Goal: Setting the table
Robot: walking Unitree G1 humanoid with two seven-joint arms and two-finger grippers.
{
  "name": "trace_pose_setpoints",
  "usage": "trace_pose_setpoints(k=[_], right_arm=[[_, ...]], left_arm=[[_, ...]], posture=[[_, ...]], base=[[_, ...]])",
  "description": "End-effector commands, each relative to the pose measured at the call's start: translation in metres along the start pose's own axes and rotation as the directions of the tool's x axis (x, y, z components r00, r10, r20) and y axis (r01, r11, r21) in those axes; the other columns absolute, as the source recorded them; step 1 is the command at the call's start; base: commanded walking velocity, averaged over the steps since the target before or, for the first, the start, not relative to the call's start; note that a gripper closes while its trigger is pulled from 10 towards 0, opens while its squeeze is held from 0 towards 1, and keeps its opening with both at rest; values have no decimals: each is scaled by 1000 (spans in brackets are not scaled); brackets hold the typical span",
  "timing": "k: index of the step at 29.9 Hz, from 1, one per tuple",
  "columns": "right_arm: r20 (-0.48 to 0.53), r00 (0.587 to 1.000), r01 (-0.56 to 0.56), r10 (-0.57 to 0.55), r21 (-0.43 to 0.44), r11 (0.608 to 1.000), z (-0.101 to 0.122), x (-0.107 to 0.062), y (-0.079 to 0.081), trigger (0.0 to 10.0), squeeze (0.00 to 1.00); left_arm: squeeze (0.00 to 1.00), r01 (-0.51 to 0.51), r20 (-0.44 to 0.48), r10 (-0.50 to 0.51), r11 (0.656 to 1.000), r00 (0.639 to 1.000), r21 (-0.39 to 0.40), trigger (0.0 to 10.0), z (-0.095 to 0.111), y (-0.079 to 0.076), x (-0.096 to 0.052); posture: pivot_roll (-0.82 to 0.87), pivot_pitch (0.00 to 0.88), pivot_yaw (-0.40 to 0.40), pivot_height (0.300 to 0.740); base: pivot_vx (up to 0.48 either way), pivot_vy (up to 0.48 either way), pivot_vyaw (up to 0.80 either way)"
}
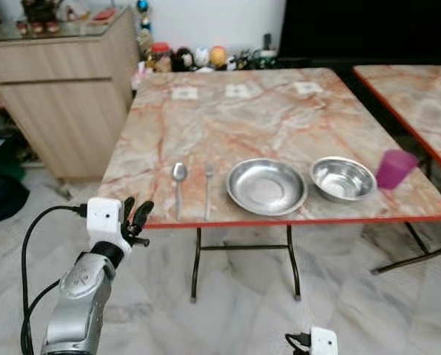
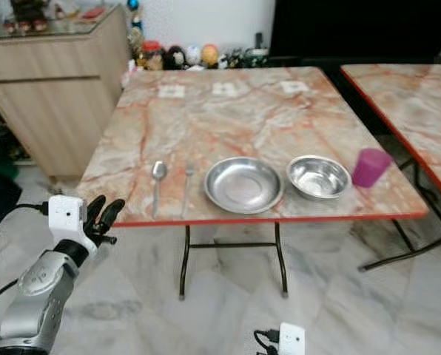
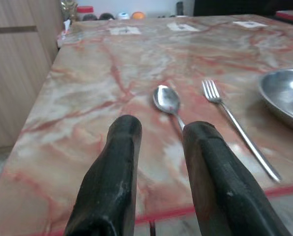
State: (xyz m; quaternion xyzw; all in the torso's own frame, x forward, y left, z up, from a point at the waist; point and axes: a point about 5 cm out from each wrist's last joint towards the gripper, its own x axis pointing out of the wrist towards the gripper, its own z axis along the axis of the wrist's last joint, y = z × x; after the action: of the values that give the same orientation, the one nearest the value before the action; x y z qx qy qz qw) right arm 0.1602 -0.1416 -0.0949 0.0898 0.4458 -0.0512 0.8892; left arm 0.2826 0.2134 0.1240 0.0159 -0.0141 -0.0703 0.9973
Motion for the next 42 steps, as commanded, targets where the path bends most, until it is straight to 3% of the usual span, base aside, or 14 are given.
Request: trace_pose_setpoints(k=[1, 10, 18, 19, 20, 21, 24, 26, 31, 33, 37, 39, 42], right_arm=[[-7, 1000, 14, -14, -8, 1000, -3, -1, -6, 10000, 0], [-14, 1000, 12, -13, -23, 1000, -4, -1, -6, 10000, 0], [-15, 1000, 13, -13, -31, 999, -4, -1, -7, 10000, 0], [-13, 1000, 12, -13, -31, 999, -3, -1, -7, 10000, 0], [-10, 1000, 12, -13, -31, 999, -2, -1, -8, 10000, 0], [-10, 1000, 12, -12, -32, 999, -2, -1, -8, 10000, 0], [-9, 1000, 11, -11, -34, 999, -2, -1, -7, 10000, 0], [-4, 1000, 11, -11, -32, 999, -1, -1, -7, 10000, 0], [-7, 1000, 12, -12, -37, 999, -1, -1, -8, 10000, 0], [-9, 1000, 11, -11, -42, 999, -1, -1, -8, 10000, 0], [-10, 1000, 13, -13, -43, 999, -1, -1, -9, 10000, 0], [-9, 1000, 16, -16, -41, 999, -1, -1, -10, 10000, 0], [-8, 1000, 17, -18, -39, 999, -1, -1, -10, 10000, 0]], left_arm=[[0, 24, 4, -24, 1000, 1000, -8, 10000, 1, -7, 3], [0, 39, 7, -39, 999, 999, -15, 10000, 0, -10, 3], [0, 84, 20, -83, 995, 996, -54, 10000, 1, -20, 6], [0, 88, 33, -84, 985, 996, -147, 10000, 2, -23, 10], [0, 93, 37, -86, 953, 996, -288, 10000, 2, -27, 14], [0, 116, 42, -108, 928, 993, -355, 10000, 2, -31, 16], [0, 195, 62, -185, 923, 981, -332, 10000, 6, -43, 17], [0, 243, 89, -229, 944, 969, -224, 10000, 14, -49, 17], [0, 210, 62, -202, 961, 977, -177, 10000, 13, -43, 17], [0, 180, 18, -181, 953, 983, -242, 10000, 8, -38, 19], [0, 170, -61, -192, 950, 979, -264, 10000, 0, -37, 25], [0, 147, -83, -185, 929, 979, -340, 10000, -2, -37, 30], [0, 155, -95, -201, 919, 975, -363, 10000, -2, -40, 34]], posture=[[166, 0, 6, 740], [163, 0, 2, 740], [166, 0, -4, 740], [176, 0, -15, 740], [177, 0, -17, 740], [177, 0, -19, 740], [177, 0, -19, 740], [171, 0, -14, 740], [177, 0, -19, 740], [177, 0, -20, 740], [172, 0, -20, 740], [161, 0, -17, 740], [157, 0, -15, 740]], base=[[311, 0, 0], [312, 0, 0], [0, 0, 0], [0, 0, 0], [0, 0, 0], [0, 0, 0], [0, 0, 0], [0, 0, 0], [0, 0, 0], [0, 0, 0], [0, 0, 0], [0, 0, 0], [0, 0, 0]])
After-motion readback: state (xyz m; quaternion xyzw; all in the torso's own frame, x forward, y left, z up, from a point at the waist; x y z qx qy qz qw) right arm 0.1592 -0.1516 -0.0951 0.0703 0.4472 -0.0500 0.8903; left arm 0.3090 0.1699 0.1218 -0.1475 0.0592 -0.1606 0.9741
